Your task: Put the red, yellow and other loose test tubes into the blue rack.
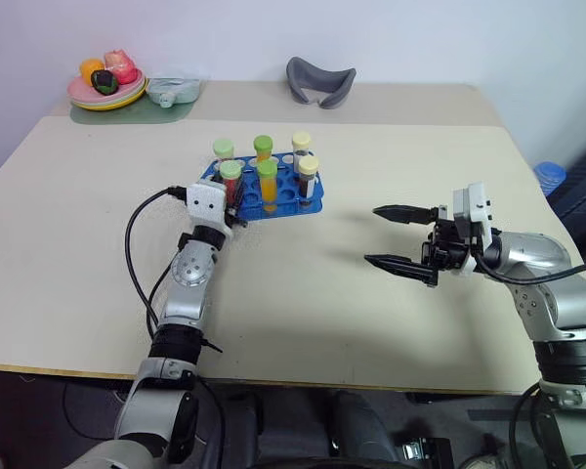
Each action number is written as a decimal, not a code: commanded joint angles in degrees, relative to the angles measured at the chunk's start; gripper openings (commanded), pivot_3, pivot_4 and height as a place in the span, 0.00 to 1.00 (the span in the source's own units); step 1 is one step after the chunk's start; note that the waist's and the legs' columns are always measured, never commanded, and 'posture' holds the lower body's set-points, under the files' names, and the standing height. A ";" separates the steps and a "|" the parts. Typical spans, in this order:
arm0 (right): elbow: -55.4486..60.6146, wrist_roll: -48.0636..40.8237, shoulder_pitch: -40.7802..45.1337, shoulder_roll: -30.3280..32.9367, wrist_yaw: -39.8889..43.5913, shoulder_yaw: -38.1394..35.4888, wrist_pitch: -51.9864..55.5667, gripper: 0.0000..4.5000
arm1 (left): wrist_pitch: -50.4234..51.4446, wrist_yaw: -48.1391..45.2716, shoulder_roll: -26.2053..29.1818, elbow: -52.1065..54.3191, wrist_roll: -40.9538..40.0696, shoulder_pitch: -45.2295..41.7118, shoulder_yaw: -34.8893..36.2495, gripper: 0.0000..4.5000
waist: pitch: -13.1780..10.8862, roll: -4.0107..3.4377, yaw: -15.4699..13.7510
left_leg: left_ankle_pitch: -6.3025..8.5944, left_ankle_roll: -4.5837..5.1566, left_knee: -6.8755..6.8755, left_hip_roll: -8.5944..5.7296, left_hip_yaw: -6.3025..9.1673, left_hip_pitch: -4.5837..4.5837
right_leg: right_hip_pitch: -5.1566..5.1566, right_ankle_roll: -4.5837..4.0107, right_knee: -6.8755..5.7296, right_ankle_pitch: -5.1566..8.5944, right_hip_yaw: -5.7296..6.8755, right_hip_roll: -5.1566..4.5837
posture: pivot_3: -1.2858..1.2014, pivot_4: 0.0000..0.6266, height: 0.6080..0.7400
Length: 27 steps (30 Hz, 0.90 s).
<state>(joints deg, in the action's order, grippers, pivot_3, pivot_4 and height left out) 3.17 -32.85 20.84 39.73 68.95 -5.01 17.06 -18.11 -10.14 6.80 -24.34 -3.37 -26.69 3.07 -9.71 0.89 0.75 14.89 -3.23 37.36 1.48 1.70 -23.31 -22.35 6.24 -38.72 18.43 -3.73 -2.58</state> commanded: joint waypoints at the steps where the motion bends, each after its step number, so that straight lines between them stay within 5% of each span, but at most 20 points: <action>1: 2.73 -1.18 0.39 -0.49 -0.39 -1.26 -0.46 1.00 | -0.06 2.59 -0.25 2.23 0.80 0.08 0.70 0.86 | -0.01 0.02 -0.03 | 0.00 0.00 0.00 0.00 0.01 -0.02 | -0.02 0.00 0.00 0.00 0.00 0.00 | 0.52 0.24 1.00; 2: 2.87 -1.18 0.47 -0.57 -0.54 -1.19 -0.33 1.00 | 0.41 3.07 -0.26 2.74 0.98 0.18 0.80 0.98 | -0.01 0.02 -0.04 | 0.00 0.00 0.00 0.00 0.01 -0.02 | -0.02 0.00 0.00 0.00 0.00 0.01 | 0.52 0.24 1.00; 3: 2.92 -1.13 0.53 -0.64 -0.66 -1.13 -0.27 1.00 | 0.89 3.59 -0.13 3.35 1.30 0.33 0.80 0.99 | -0.01 0.02 -0.04 | 0.00 0.00 0.00 0.00 0.01 -0.02 | -0.02 0.00 0.00 0.00 0.00 0.01 | 0.52 0.24 1.00; 12: 5.66 -0.32 -2.47 -3.31 -6.41 -0.65 0.52 1.00 | 13.81 2.32 2.03 24.01 1.18 10.29 -0.33 0.99 | -0.01 0.01 0.11 | 0.00 0.00 -0.03 0.03 0.02 -0.02 | -0.02 0.00 0.00 0.00 0.00 0.02 | 0.52 0.24 1.00; 18: 12.18 -1.07 -10.81 -6.80 -14.61 -1.65 3.27 1.00 | 18.87 -5.66 5.92 37.11 -7.27 20.29 1.90 0.99 | -0.01 0.01 -0.06 | 0.00 0.00 -0.09 0.07 0.02 -0.03 | -0.03 0.00 0.04 0.00 -0.01 0.00 | 0.52 0.24 1.00; 27: 19.40 -1.51 -28.20 -5.14 -18.30 -12.67 1.21 1.00 | 24.00 -16.92 18.66 48.51 -17.55 34.69 11.71 0.99 | 0.00 0.00 0.07 | 0.01 0.01 -0.22 0.10 0.00 0.05 | 0.12 -0.02 0.24 0.01 -0.01 0.03 | 0.52 0.24 1.00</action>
<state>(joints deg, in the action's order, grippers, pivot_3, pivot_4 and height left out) 19.36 -33.40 -6.09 34.09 50.08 -15.64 20.11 5.40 -25.61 24.47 21.19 -18.75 7.27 12.81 -9.71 0.88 0.81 14.90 -3.22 37.15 1.57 1.69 -23.24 -22.20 6.21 -38.47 18.44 -3.74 -2.55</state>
